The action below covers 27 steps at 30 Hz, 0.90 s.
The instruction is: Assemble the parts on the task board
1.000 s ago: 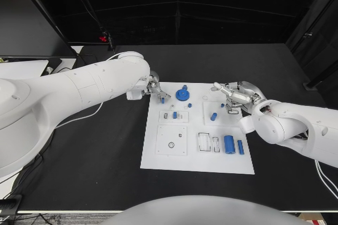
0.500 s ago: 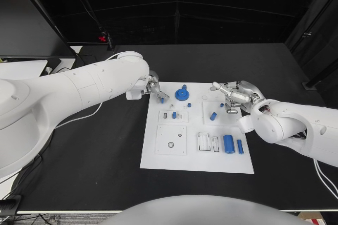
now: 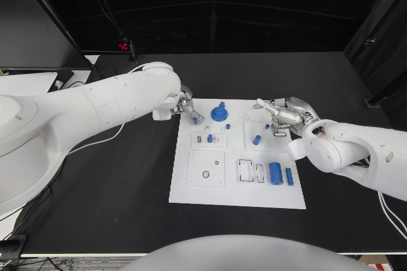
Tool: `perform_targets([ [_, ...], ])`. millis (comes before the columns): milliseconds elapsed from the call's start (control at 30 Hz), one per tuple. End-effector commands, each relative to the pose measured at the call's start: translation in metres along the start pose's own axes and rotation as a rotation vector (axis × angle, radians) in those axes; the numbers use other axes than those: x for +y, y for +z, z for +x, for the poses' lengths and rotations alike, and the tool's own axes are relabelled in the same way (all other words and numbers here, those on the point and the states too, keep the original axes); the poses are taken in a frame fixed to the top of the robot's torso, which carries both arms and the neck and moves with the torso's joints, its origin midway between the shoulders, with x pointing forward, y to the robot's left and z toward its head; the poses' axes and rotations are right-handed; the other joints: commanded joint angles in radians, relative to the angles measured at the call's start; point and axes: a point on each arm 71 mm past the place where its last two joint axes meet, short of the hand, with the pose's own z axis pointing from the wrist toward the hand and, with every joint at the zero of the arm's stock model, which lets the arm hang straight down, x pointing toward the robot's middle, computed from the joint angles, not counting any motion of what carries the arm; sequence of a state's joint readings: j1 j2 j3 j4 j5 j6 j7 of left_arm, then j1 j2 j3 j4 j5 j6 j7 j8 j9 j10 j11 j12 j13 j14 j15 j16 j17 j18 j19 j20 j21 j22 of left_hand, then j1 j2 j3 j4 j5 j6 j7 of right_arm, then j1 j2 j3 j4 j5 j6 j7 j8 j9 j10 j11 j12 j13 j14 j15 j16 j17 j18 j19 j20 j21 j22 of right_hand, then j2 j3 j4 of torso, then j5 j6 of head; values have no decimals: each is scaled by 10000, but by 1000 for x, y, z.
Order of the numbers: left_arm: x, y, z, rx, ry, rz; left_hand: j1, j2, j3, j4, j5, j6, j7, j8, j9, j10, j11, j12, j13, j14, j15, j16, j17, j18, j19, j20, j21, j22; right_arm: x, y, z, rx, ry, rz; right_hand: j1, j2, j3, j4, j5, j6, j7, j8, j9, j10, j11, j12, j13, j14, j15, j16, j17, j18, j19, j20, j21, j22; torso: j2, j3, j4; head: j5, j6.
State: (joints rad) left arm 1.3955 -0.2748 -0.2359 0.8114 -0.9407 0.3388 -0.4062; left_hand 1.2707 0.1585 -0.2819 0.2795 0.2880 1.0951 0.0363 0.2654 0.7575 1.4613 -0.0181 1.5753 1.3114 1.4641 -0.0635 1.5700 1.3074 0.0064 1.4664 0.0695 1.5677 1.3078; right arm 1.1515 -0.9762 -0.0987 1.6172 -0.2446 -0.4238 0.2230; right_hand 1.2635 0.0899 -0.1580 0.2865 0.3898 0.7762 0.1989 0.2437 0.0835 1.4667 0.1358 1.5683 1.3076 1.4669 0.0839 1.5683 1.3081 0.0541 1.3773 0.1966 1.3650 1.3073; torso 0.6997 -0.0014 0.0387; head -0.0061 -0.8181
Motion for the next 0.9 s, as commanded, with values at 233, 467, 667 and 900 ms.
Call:
perform_targets([
  [233,0,-1,0,67,56,78,394,272,133,74,277,-62,-5,-22,23,1095,-7,-45,2594,1067,50,8,2634,-64,1044,-44,31,2630,1,0,1,24,17,-48,31,48,-59,18,63,-62,165,44,10,1041,89,25,2632,1039,35,25,2627,92,-34,-7,-38,1790,6,-4,1,8,-17],
  [467,0,-1,-1,62,43,151,526,257,187,120,1511,-61,-25,-48,15,1095,-26,-45,2594,1067,33,8,2634,-64,1044,-54,31,2630,1,0,0,7,13,-43,31,49,-64,17,73,-66,165,52,10,1041,89,25,2632,1039,36,25,2627,95,-43,-7,-48,1786,4,-1,1,8,-19],
  [667,1,0,-1,147,-63,190,610,236,254,97,2027,-47,-51,-65,3,1095,-44,-45,2594,1067,27,8,2634,-64,1044,-64,31,2630,1,0,0,0,-6,-44,78,37,-95,-13,222,-104,165,123,12,1041,88,25,2632,1039,36,25,2627,99,-55,-7,-62,1781,0,-3,-1,-6,-19],
  [900,0,0,0,235,-216,278,1077,186,509,52,2326,-23,-88,-79,-5,1095,-81,-45,2594,1067,4,8,2634,-64,1044,-83,31,2630,1,0,-1,-7,-29,-25,104,20,-103,-27,242,-113,165,139,12,1041,87,25,2632,1039,36,25,2627,98,-55,-7,-61,1782,0,-4,5,-18,-30],
])
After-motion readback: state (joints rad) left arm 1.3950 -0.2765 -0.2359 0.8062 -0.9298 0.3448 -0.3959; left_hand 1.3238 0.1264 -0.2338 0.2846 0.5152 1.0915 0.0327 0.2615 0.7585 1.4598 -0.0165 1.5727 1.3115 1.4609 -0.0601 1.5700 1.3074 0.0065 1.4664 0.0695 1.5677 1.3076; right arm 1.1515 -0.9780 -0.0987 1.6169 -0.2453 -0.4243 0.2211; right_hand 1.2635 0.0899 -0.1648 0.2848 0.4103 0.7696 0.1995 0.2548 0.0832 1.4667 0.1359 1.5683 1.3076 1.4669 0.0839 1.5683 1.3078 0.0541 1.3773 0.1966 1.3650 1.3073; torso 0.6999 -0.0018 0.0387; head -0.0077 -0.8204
